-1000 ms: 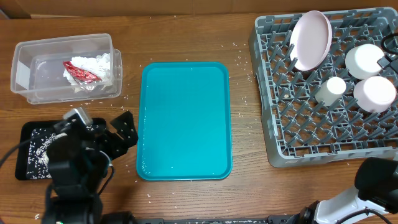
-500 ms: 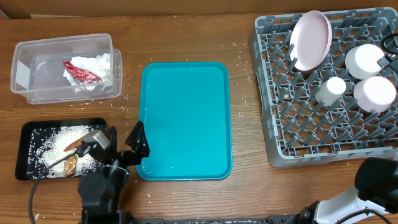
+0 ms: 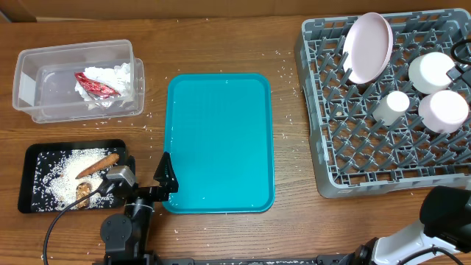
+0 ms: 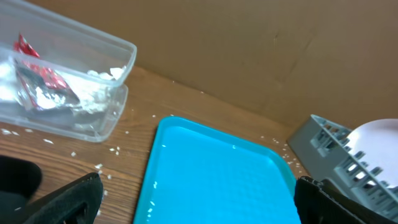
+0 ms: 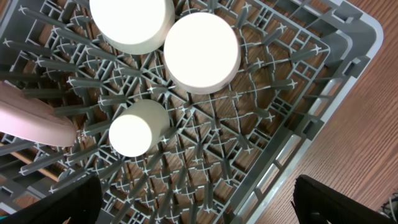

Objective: Sort waste into correct bins and load items into the dishwasher

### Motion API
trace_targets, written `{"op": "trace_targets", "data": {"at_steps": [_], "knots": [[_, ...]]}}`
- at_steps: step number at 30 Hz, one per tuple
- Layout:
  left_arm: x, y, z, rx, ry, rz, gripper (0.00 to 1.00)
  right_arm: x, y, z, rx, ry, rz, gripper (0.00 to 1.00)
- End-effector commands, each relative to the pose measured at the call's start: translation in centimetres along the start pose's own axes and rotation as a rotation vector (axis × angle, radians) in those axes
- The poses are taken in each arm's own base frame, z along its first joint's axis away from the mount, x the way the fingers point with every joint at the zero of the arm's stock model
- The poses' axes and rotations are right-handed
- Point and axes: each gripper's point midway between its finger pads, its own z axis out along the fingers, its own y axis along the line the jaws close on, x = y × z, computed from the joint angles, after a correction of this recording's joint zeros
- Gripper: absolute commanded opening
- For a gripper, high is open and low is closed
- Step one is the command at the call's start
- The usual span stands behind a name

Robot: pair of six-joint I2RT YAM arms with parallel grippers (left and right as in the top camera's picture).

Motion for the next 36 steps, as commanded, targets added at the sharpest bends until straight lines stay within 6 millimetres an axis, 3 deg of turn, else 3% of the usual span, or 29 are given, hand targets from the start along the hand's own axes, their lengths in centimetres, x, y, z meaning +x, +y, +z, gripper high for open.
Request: {"op": "trace_targets", "data": {"at_steps": [1, 6, 36], "knots": [[-0.08, 0.14, -0.05, -0.010, -0.010, 0.179, 1.00, -0.08, -0.04, -0.24, -0.005, -0.008, 0.007, 1.00], [-0.24, 0.64, -0.06, -0.041, -0.015, 0.293, 1.00, -0.08, -0.04, -0.24, -0.005, -0.008, 0.007, 1.00], [-0.23, 0.63, -0.06, -0.040, -0.015, 0.296, 1.00, -0.08, -0.04, -0.24, -0.005, -0.008, 0.007, 1.00]]}}
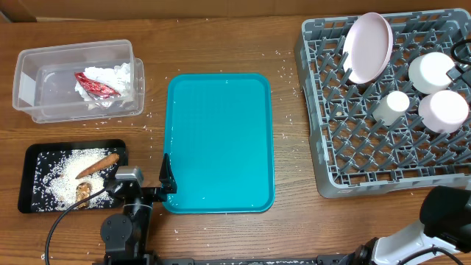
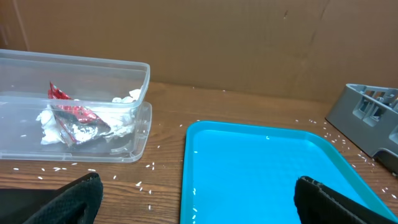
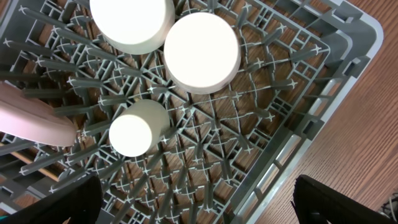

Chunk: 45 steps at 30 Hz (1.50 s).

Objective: Sort waste into correct bins and load items into the dishwasher

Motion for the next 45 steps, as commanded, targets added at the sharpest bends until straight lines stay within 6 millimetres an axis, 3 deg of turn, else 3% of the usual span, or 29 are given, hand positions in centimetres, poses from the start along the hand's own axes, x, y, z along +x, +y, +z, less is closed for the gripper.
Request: {"op": "trace_targets", "data": {"at_steps": [1, 21, 30, 36, 40, 45], "knots": [[0.0, 0.0, 0.0, -0.004, -0.007, 0.023, 1.00, -0.1, 0.0, -0.2, -0.005, -0.008, 0.008, 1.00], [0.0, 0.0, 0.0, -0.004, -0.007, 0.023, 1.00, -0.1, 0.0, -0.3, -0.005, -0.009, 0.008, 1.00], [0.0, 0.0, 0.0, -0.004, -0.007, 0.023, 1.00, -0.1, -0.4, -1.6, -0.014, -0.042, 0.011, 1.00], [0.0, 0.0, 0.0, -0.004, -0.007, 0.023, 1.00, -0.2, -0.2, -1.4, -0.016, -0.045, 0.011, 1.00], [0.0, 0.0, 0.0, -0.004, -0.007, 0.023, 1.00, -1.4, 0.7, -3.7, -0.078, -0.159, -0.002, 1.00], [0.0, 0.0, 0.0, -0.004, -0.007, 0.023, 1.00, -1.7, 2.6, -9.2, -0.196, -0.340, -0.062, 1.00]]}}
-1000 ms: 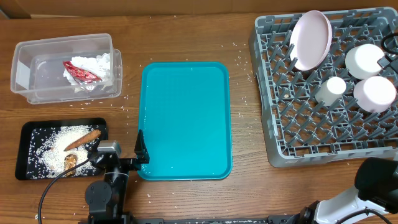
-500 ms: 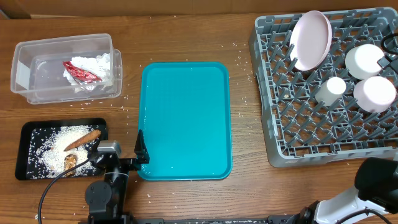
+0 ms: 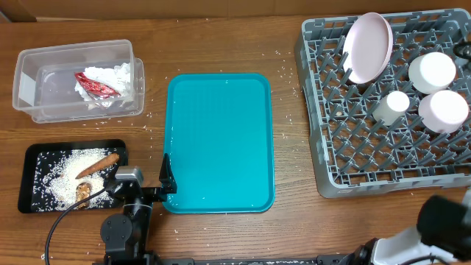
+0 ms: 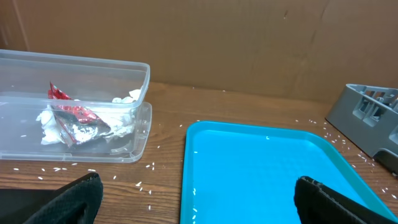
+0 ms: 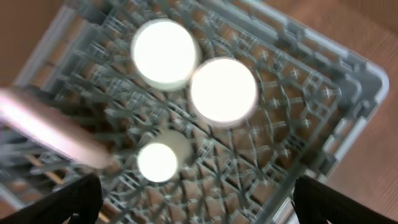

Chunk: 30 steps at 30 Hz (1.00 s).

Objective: Sort waste into correct bins and load items into the dishwasher

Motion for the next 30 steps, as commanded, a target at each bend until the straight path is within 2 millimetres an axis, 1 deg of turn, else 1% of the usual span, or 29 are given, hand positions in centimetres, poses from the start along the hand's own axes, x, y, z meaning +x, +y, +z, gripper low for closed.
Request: {"op": "trace_targets", "data": {"at_steps": [1, 3, 5, 9, 13, 15, 17, 22, 24, 27, 30], "knots": [[0.0, 0.0, 0.0, -0.004, -0.006, 0.023, 1.00, -0.6, 1.5, -6.3, -0.109, -0.164, -0.041, 1.00], [0.0, 0.0, 0.0, -0.004, -0.006, 0.023, 1.00, -0.8, 2.4, -8.3, -0.164, -0.218, -0.063, 1.00], [0.0, 0.0, 0.0, -0.004, -0.006, 0.023, 1.00, -0.4, 3.2, -10.0, -0.217, -0.246, -0.077, 1.00], [0.0, 0.0, 0.0, -0.004, -0.006, 0.023, 1.00, 1.4, 4.9, -12.9, -0.331, -0.261, -0.120, 1.00], [0.0, 0.0, 0.0, -0.004, -0.006, 0.023, 1.00, 3.3, 6.7, -14.7, -0.427, -0.287, -0.172, 1.00], [0.0, 0.0, 0.0, -0.004, -0.006, 0.023, 1.00, 4.3, 7.5, -14.9, -0.467, -0.299, -0.196, 1.00], [0.0, 0.0, 0.0, -0.004, -0.006, 0.023, 1.00, 5.7, 8.6, -14.5, -0.521, -0.298, -0.227, 1.00], [0.0, 0.0, 0.0, -0.004, -0.006, 0.023, 1.00, 10.3, 10.2, -13.0, -0.666, -0.265, -0.291, 1.00], [0.0, 0.0, 0.0, -0.004, -0.006, 0.023, 1.00, 12.0, 10.4, -12.2, -0.712, -0.263, -0.309, 1.00], [0.0, 0.0, 0.0, -0.004, -0.006, 0.023, 1.00, 14.2, 10.0, -11.0, -0.760, -0.288, -0.320, 1.00], [0.0, 0.0, 0.0, -0.004, -0.006, 0.023, 1.00, 16.2, 9.5, -10.6, -0.824, -0.352, -0.330, 1.00]]}}
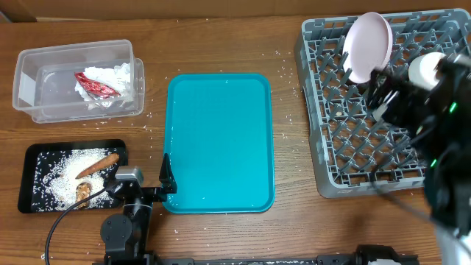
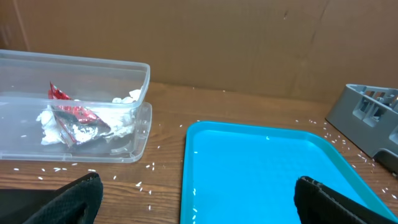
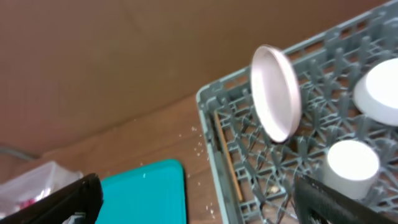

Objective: Sort waste into correct bins and load items into the dishwasher

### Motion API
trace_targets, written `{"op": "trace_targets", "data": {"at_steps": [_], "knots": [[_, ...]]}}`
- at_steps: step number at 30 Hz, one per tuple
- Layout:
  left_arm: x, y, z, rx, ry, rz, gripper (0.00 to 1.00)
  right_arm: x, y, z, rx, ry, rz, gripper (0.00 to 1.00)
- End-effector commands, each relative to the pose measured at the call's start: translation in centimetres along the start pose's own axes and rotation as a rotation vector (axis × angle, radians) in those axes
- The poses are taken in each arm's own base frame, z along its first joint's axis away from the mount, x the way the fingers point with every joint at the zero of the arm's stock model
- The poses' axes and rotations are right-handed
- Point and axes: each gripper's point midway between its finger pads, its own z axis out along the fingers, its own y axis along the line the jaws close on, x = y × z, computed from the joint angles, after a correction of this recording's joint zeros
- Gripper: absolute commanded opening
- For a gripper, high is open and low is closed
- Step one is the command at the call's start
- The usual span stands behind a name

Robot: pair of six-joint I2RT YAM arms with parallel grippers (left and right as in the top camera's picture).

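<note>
A grey dish rack (image 1: 335, 158) holds a pink plate (image 1: 368, 48) standing on edge, plus white cups (image 3: 382, 87). The teal tray (image 1: 218, 140) in the middle is bare. Tissue and a red wrapper (image 1: 96, 85) lie in the clear bin (image 1: 29, 81). Rice and brown scraps fill the black tray (image 1: 37, 202). My left gripper (image 1: 147, 185) rests open and empty at the teal tray's front left corner. My right gripper (image 1: 386, 99), blurred, hangs open over the rack, right of the plate, partly hiding the cups.
Loose rice grains (image 1: 291, 110) dot the wood around the teal tray and the bins. A cardboard wall (image 2: 217, 37) closes the far side. The rack (image 3: 224, 155) has tall tines and a raised rim. A cable (image 1: 55, 221) trails from the left arm.
My right arm was at the table's bottom right corner and now reaches over the rack; its camera now looks sideways across the plate toward the teal tray. The left arm is unchanged.
First my left gripper sat tilted by the teal tray's front left corner while the right wrist looked straight down on the cups. The left then stood level and stayed. The right wrist view then showed the rack from farther off, and now the right arm is over the rack.
</note>
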Motion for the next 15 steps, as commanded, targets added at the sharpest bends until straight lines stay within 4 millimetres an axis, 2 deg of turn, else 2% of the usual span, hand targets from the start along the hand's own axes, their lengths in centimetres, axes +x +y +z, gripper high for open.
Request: {"op": "trace_targets", "data": {"at_steps": [1, 7, 15], "knots": [[0.0, 0.0, 0.0, -0.003, -0.007, 0.023, 1.00, 2.0, 0.8, -1.4, -0.083, -0.057, -0.029, 1.00], [0.0, 0.0, 0.0, -0.003, -0.007, 0.023, 1.00, 6.2, -0.5, -2.7, -0.139, -0.149, -0.050, 1.00], [0.0, 0.0, 0.0, -0.003, -0.007, 0.023, 1.00, 10.8, -2.6, -2.4, -0.180, -0.237, -0.056, 1.00]]}}
